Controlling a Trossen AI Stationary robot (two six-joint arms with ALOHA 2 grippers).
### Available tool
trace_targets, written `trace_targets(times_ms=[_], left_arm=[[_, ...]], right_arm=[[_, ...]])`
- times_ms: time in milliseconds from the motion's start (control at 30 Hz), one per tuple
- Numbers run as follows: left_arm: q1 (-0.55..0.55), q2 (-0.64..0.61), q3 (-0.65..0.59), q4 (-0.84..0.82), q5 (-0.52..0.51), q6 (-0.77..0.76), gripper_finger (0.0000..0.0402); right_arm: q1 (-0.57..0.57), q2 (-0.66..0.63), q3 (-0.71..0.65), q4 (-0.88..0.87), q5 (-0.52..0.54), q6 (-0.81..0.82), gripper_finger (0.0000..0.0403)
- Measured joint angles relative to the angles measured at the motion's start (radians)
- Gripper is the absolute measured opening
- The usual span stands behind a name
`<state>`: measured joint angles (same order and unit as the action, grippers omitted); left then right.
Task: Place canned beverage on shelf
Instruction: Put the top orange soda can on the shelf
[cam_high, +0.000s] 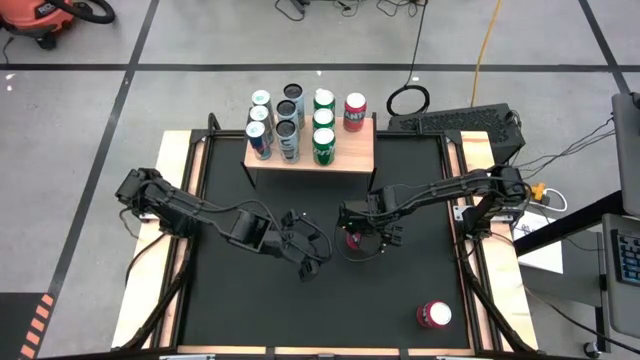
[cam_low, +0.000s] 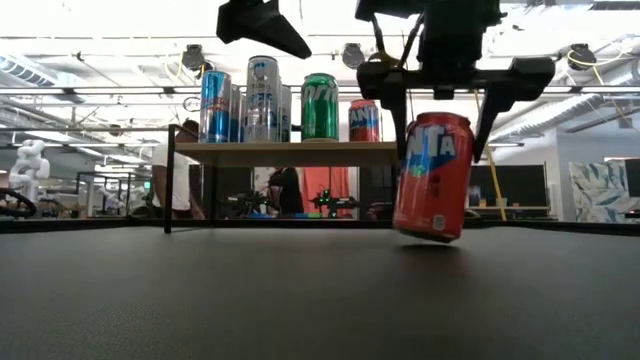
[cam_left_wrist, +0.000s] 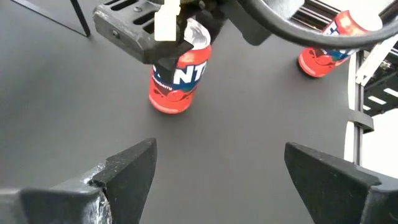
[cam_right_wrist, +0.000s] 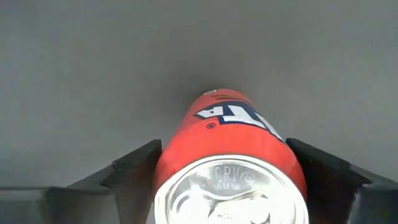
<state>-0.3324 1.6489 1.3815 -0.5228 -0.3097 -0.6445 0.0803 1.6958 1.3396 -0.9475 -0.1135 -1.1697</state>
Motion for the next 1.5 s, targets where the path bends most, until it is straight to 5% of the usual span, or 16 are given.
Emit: trace_targets(times_ms=[267,700,867,1033,1167,1500], left_arm=[[-0.001,0.000,0.000,-0.001,0.012,0.000,0.0354],[-0.003,0.000,0.000,-0.020,0.021,-0.003,0.0354],[-0.003,0.000,0.000,-0.043,0.021,-0.004,0.0354],[-0.008,0.000,0.000,-0.051,0.021,-0.005,0.0354],[-0.011,0.000,0.000,-0.053,0.022,-0.013,0.0354],[-0.010,0.000,0.000,-0.067,0.022,-0.040,0.0354]], right_arm=[[0.000,-0.004,0.000,0.017,-0.018,0.023,0.0363],[0.000,-0.174,0.000,-0.004,-0.013,0.267,0.0370],[0.000,-0.275,0.000,-0.006,0.036,0.674,0.0370],[0.007,-0.373,0.000,0.043,0.038,1.383,0.0370],[0.057,-0.402,-0.009,0.058,0.172,1.852,0.0370],[0.318,-0.363,-0.098,0.228,0.623,2.126,0.0370]])
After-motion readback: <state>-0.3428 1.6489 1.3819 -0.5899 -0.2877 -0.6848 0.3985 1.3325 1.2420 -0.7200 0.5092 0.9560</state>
